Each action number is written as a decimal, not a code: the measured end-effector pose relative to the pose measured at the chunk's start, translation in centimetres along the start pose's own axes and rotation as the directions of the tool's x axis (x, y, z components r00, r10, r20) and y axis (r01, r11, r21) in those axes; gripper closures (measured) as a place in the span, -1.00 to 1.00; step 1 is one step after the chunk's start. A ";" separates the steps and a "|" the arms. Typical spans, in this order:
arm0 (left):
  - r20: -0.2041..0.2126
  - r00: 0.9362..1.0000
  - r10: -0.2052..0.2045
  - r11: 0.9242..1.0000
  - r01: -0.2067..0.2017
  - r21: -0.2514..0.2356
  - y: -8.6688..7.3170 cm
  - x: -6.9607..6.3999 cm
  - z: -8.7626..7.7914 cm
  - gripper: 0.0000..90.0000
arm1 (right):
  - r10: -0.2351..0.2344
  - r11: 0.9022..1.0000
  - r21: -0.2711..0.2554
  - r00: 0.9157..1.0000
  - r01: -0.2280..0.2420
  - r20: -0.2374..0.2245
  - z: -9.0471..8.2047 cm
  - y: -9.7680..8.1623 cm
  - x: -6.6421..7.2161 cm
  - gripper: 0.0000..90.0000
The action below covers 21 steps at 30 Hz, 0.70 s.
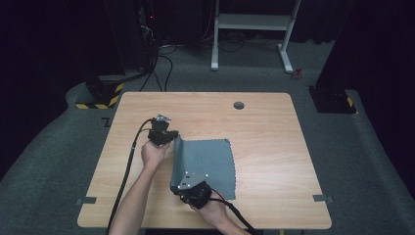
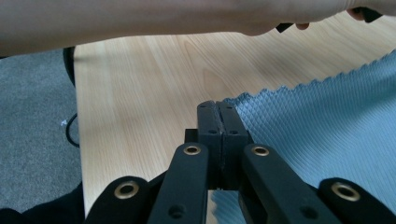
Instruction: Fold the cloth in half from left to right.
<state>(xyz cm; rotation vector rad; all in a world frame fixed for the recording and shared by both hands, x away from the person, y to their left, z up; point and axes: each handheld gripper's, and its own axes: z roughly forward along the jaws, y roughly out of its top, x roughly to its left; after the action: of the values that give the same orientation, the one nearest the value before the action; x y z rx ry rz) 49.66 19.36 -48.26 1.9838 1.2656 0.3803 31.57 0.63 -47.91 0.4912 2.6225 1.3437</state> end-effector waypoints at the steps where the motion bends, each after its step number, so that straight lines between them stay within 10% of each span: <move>1: 0.001 1.000 0.005 1.000 -0.005 0.000 0.0 -0.1 0.2 0.99 | 0.006 1.000 0.002 1.000 -0.006 0.002 -0.1 -0.3 -0.1 1.00; 21: 0.014 0.999 0.029 1.000 -0.028 -0.010 0.5 -2.1 1.3 0.99 | 0.064 0.998 0.001 0.996 -0.064 0.055 -2.4 -3.9 -1.2 1.00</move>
<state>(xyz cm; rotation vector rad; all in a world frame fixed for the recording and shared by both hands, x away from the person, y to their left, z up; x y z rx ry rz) 49.77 16.89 -48.49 1.9950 1.2259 0.3850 31.17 -3.77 -49.67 0.6086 2.5856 1.3253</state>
